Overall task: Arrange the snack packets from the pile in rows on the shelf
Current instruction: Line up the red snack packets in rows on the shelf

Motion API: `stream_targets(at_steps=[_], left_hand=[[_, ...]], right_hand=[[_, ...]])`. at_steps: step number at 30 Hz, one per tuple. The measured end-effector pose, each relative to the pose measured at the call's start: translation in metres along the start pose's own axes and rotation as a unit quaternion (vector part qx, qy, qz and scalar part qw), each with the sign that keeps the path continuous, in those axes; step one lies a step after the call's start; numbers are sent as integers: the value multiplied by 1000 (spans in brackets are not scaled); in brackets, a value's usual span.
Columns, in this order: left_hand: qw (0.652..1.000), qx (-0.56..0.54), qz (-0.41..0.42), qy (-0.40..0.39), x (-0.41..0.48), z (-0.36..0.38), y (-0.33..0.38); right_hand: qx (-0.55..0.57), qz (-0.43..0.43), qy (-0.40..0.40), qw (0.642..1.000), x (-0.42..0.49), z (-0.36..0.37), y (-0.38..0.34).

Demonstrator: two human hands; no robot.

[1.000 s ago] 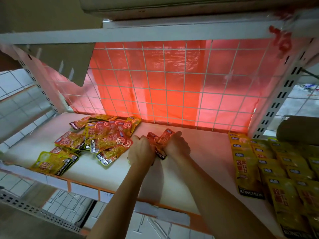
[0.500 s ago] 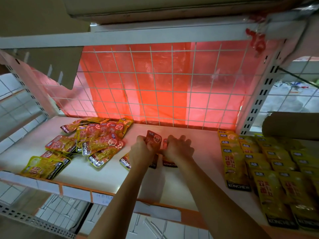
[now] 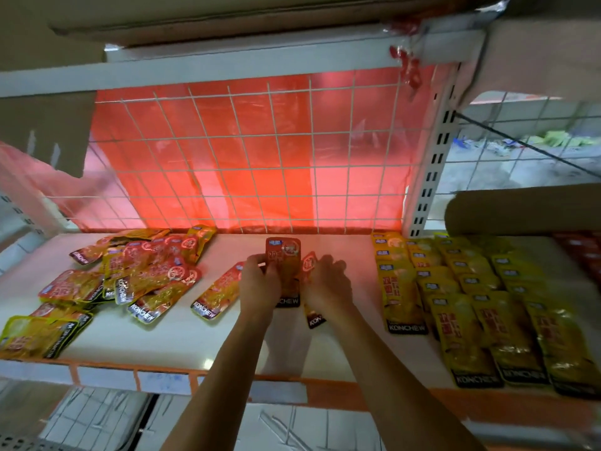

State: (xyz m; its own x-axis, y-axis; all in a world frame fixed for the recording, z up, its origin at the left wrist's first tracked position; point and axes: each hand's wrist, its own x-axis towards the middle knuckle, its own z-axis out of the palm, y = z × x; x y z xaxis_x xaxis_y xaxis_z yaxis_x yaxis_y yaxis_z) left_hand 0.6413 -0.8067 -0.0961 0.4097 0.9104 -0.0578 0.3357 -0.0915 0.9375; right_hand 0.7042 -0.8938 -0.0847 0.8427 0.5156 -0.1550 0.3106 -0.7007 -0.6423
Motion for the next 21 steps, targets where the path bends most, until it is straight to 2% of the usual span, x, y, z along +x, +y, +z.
stream_targets(at_steps=[5,10,16,21], left_hand=[[998,-56,16,-36,-19,27,26],[989,-116,29,-87,-45,72,59],[984,-110,41,-137,-75,133,82],[978,-46,101,-177,-104,181,99]], right_hand=[[96,8,45,994,-2,-44,23],[191,-8,120,974,0,-94,61],[264,14,154,952,7,-147,125],[296,33,172,939,10,-186,172]])
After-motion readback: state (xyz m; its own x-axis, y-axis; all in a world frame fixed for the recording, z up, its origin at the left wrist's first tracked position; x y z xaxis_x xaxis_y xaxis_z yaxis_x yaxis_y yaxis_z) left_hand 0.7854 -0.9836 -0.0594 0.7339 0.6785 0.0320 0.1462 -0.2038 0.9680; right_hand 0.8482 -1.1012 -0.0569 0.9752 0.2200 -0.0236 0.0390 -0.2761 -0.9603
